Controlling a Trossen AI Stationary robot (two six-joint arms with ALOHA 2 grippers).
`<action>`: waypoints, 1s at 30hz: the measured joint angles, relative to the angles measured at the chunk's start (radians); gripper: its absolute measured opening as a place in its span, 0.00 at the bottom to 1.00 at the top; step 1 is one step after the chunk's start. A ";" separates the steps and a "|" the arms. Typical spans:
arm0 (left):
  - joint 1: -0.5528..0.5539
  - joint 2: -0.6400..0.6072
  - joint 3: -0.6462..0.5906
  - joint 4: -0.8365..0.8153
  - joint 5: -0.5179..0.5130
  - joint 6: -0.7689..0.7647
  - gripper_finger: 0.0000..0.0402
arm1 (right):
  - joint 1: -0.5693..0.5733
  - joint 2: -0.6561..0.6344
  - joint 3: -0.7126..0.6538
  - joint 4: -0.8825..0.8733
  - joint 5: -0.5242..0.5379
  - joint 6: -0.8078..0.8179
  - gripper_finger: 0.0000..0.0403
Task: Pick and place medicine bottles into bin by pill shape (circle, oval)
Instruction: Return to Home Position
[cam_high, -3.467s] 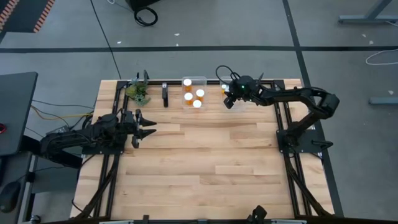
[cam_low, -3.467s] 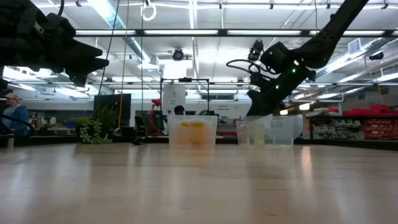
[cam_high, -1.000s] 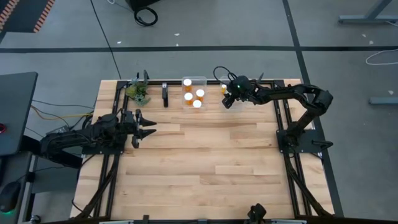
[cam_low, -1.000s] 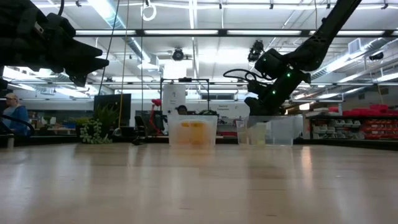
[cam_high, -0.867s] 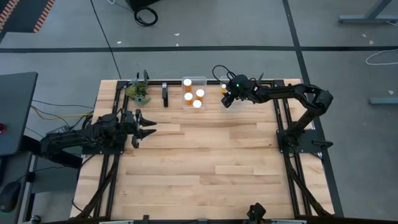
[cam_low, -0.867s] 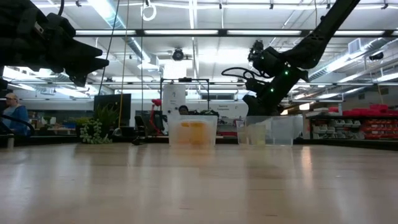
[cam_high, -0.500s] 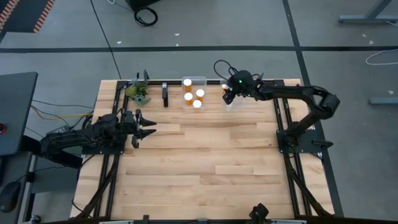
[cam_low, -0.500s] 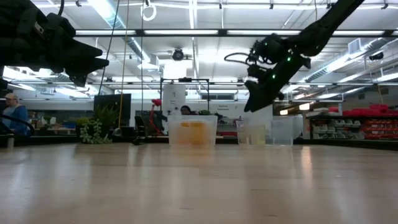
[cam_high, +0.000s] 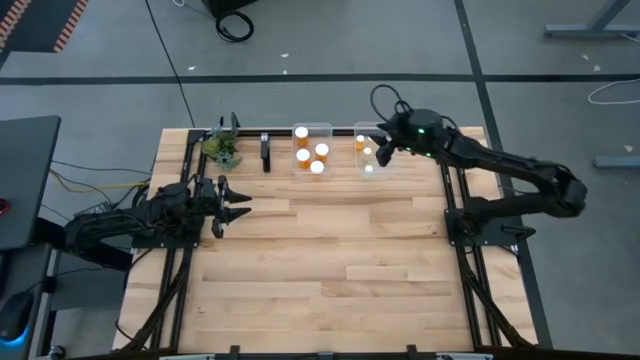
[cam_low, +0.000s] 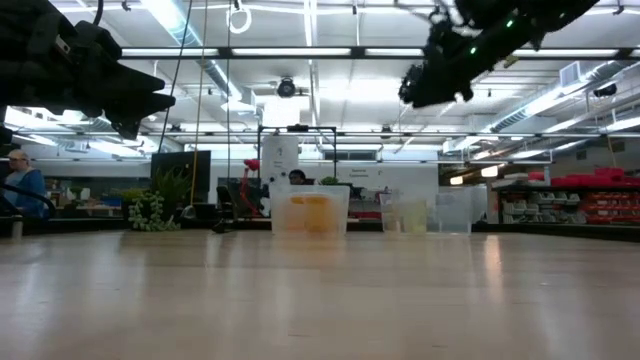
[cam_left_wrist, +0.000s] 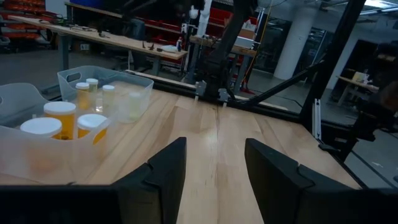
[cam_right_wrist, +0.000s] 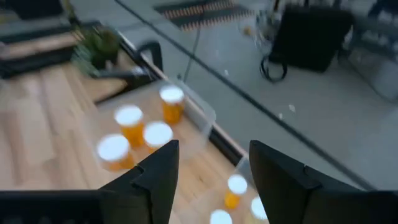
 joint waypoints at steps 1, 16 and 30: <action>0.000 0.000 0.000 0.000 0.000 0.000 0.43 | 0.010 -0.029 0.000 -0.007 0.000 -0.003 0.50; 0.000 0.000 0.000 0.000 0.000 0.000 0.43 | 0.124 -0.350 -0.002 -0.195 0.026 0.010 0.50; 0.000 0.000 0.000 0.000 0.000 0.000 0.43 | 0.246 -0.540 -0.170 -0.184 0.061 0.106 0.50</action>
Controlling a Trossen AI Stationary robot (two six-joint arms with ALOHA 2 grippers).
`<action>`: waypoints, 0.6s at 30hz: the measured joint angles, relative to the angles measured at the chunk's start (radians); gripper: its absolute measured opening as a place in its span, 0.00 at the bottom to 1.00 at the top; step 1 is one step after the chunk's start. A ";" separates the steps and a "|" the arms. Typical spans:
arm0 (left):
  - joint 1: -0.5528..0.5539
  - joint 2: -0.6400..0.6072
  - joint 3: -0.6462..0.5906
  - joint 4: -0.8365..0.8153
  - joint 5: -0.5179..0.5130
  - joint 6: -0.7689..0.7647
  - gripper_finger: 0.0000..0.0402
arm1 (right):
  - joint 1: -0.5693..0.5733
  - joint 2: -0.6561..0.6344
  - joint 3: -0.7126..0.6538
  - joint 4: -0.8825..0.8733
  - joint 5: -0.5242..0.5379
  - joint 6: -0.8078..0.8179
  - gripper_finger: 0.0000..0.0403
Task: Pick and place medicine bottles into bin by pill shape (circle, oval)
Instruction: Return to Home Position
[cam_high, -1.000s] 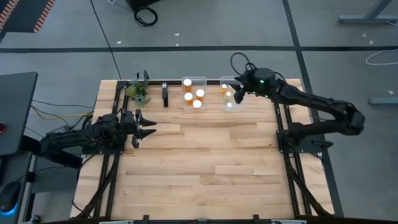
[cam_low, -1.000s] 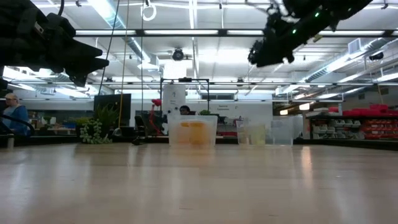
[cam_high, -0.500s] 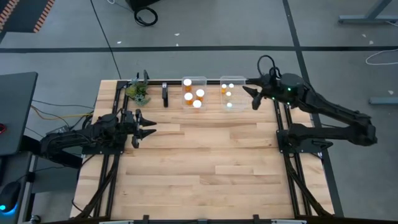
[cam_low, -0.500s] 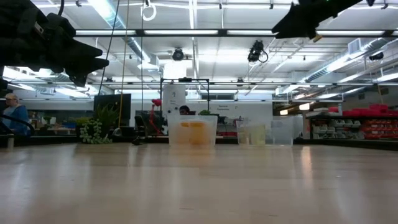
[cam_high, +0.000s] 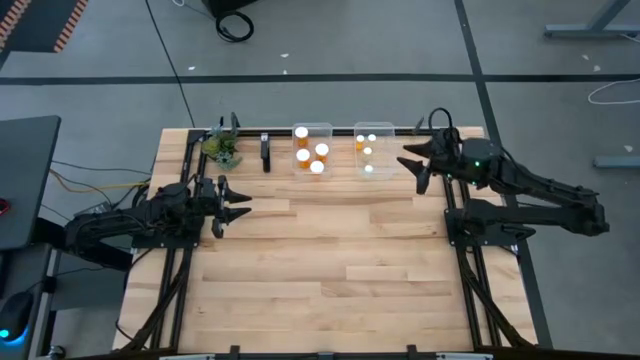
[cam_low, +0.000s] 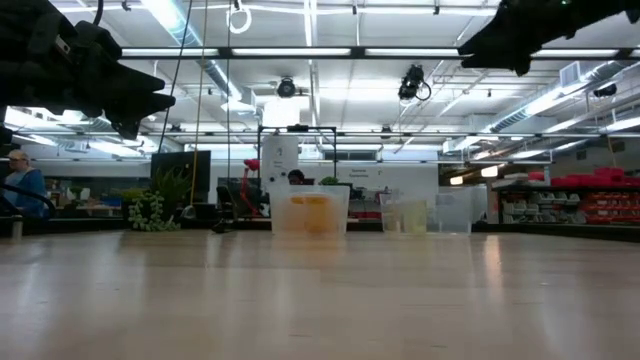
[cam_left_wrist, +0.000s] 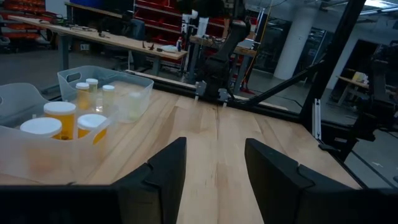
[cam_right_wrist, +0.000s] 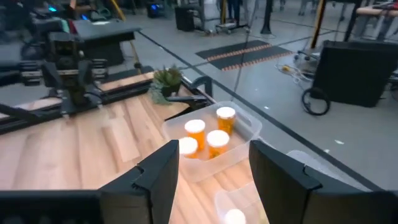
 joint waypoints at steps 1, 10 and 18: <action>0.000 0.000 0.000 0.000 0.000 0.000 0.43 | 0.010 -0.019 -0.024 0.012 0.000 0.008 0.50; 0.000 0.000 0.000 0.000 0.000 0.000 0.43 | 0.090 -0.153 -0.239 0.188 0.008 0.060 0.50; 0.000 0.000 0.000 0.000 0.000 0.000 0.43 | 0.157 -0.241 -0.343 0.232 0.017 0.080 0.50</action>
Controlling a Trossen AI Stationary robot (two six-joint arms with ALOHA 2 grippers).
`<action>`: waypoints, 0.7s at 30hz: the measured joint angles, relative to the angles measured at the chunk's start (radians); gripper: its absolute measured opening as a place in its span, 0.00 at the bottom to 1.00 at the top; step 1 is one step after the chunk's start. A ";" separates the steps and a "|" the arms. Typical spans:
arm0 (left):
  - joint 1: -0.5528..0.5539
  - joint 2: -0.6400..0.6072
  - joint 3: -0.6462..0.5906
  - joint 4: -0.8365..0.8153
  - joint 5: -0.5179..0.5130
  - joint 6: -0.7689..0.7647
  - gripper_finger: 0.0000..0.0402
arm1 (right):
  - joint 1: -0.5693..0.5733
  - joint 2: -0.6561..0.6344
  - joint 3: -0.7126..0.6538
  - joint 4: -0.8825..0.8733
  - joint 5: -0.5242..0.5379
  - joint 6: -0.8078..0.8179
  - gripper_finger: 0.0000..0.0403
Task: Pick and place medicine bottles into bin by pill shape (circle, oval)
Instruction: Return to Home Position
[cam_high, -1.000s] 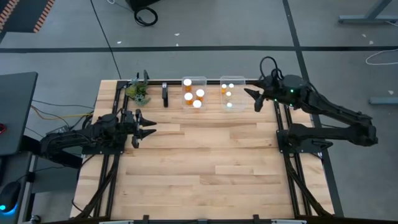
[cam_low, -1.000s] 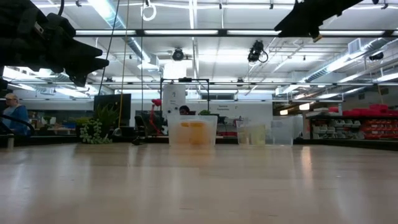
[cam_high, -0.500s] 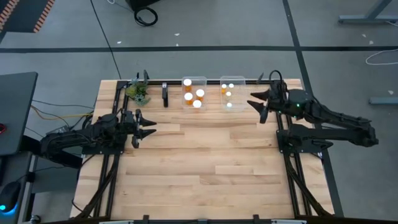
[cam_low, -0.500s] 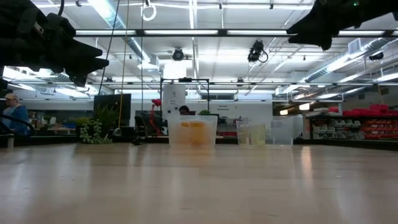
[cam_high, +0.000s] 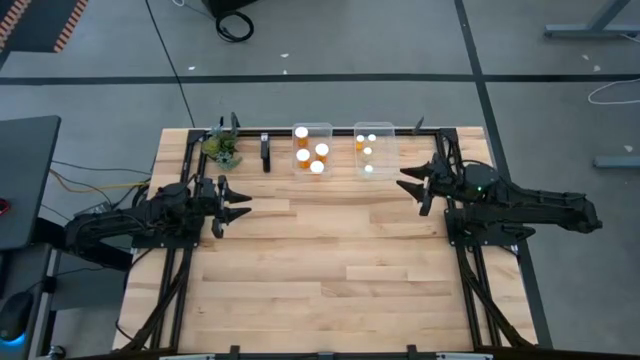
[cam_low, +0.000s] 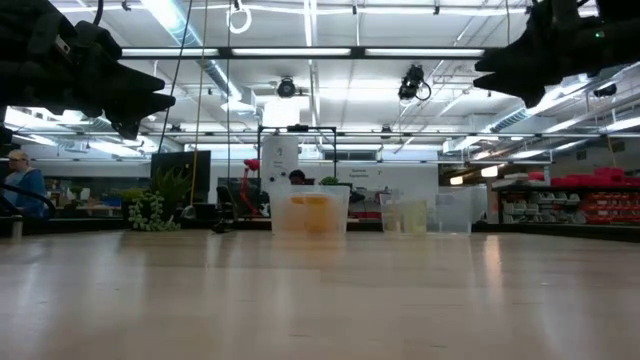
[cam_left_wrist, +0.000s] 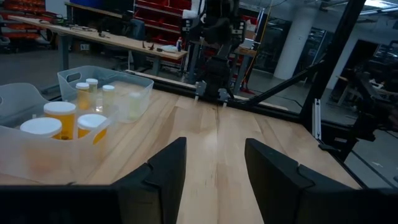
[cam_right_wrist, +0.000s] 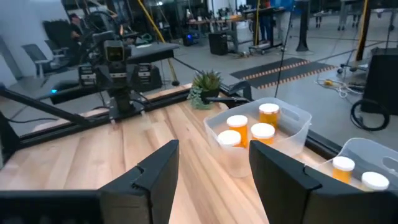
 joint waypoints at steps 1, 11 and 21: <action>0.000 0.000 0.000 0.000 0.000 0.000 0.43 | 0.010 -0.014 -0.013 0.006 0.007 0.001 0.50; 0.000 0.000 0.000 0.000 0.000 0.000 0.43 | 0.070 -0.122 -0.200 0.196 -0.061 -0.036 0.50; 0.000 0.000 0.000 0.000 0.000 0.000 0.43 | 0.070 -0.132 -0.284 0.283 -0.248 -0.004 0.40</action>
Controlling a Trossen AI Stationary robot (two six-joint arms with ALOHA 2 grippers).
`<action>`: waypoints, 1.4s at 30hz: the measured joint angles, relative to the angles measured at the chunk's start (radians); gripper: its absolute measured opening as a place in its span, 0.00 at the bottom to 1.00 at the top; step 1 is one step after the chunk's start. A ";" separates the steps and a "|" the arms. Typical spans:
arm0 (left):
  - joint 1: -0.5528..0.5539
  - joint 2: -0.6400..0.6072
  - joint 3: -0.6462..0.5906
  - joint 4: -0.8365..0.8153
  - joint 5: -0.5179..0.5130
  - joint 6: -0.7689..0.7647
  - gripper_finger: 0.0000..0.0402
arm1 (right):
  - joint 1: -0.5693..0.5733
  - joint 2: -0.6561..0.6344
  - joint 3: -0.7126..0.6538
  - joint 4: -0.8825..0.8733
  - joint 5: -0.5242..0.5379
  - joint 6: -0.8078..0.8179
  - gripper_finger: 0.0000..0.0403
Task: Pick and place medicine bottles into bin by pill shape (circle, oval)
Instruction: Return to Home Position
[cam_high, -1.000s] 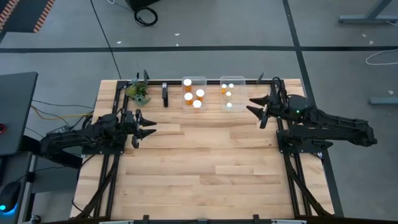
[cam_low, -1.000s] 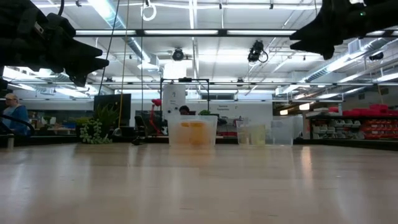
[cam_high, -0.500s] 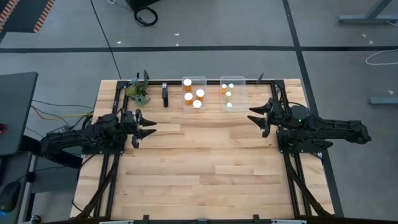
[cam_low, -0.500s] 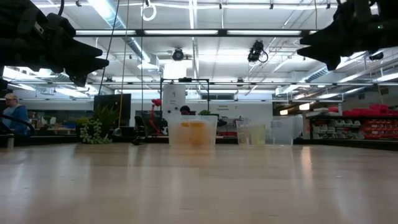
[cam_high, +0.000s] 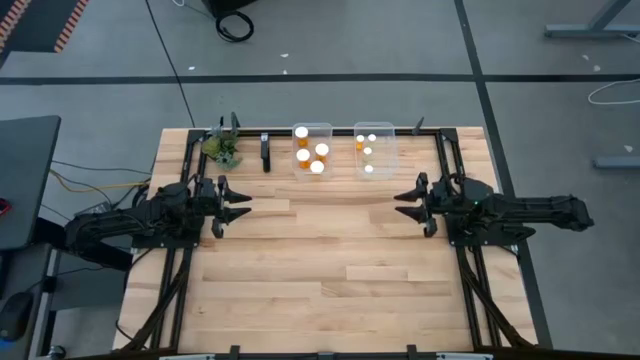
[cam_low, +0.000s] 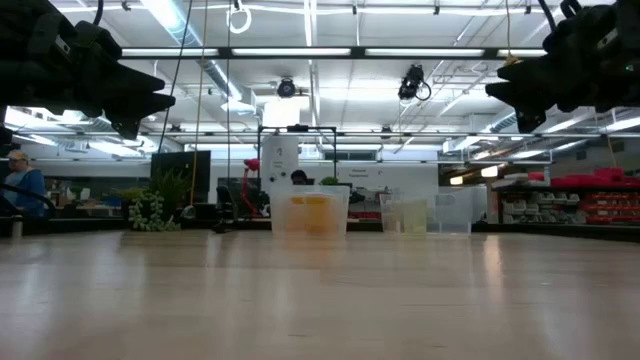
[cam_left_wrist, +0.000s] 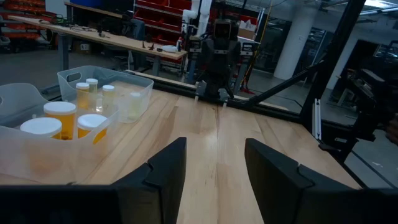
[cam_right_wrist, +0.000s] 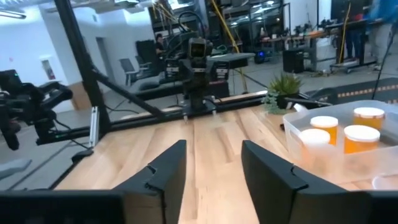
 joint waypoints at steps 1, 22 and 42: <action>0.000 0.000 0.000 0.000 0.000 0.000 0.43 | 0.000 0.000 0.000 0.001 -0.001 0.002 0.39; 0.000 0.000 0.000 0.000 0.000 0.000 0.43 | -0.003 0.005 0.001 -0.045 0.163 0.002 0.24; 0.000 0.000 0.000 0.000 0.000 0.000 0.43 | -0.003 0.005 0.001 -0.045 0.163 0.001 0.24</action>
